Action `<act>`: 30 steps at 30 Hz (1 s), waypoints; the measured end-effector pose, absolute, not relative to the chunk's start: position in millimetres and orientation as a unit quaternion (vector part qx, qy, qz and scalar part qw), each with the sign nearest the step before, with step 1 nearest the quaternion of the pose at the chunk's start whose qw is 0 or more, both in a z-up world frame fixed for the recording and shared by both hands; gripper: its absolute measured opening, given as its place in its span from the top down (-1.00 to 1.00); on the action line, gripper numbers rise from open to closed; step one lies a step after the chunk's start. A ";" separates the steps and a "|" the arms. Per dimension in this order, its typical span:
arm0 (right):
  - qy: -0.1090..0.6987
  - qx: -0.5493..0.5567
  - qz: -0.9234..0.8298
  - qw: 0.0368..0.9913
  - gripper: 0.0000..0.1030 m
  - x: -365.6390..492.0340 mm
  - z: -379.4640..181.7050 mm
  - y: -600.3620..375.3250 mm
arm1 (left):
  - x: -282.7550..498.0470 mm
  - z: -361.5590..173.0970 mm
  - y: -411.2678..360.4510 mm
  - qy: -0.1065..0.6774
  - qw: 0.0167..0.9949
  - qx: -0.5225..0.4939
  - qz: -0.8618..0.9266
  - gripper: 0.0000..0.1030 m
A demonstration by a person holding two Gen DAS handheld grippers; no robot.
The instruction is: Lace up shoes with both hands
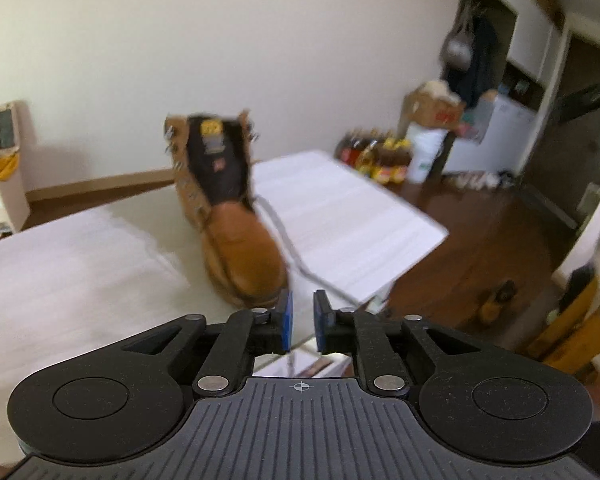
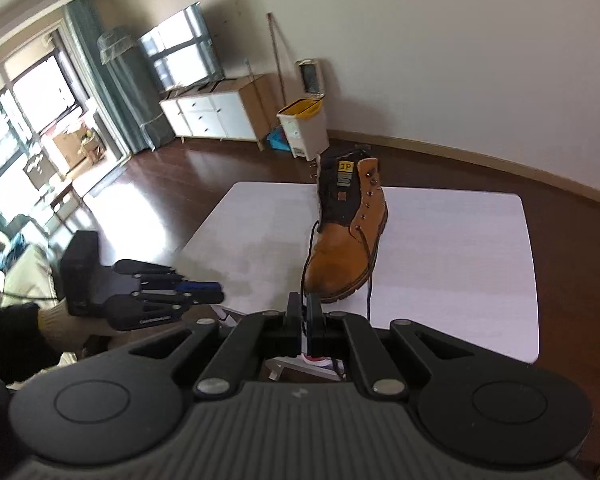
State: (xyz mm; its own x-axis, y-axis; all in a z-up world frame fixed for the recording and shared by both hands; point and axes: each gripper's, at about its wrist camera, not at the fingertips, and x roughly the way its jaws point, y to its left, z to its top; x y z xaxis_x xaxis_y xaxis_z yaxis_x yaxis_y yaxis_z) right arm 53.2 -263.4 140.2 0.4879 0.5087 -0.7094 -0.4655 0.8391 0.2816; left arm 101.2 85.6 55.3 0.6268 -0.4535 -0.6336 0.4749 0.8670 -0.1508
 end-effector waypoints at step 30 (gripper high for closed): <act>0.477 0.046 0.228 0.847 0.94 63.0 105.7 -264.1 | 177.2 -82.6 63.2 0.415 0.835 -0.167 -0.319 0.93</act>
State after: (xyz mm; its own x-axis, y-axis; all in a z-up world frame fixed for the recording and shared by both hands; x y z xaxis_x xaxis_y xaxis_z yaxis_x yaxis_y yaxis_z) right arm 63.0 -264.1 105.7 0.4400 0.4302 -0.7883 -0.3430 0.8917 0.2952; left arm 177.2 63.2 -82.6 0.4517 -0.6721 -0.5867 0.3942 0.7403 -0.5445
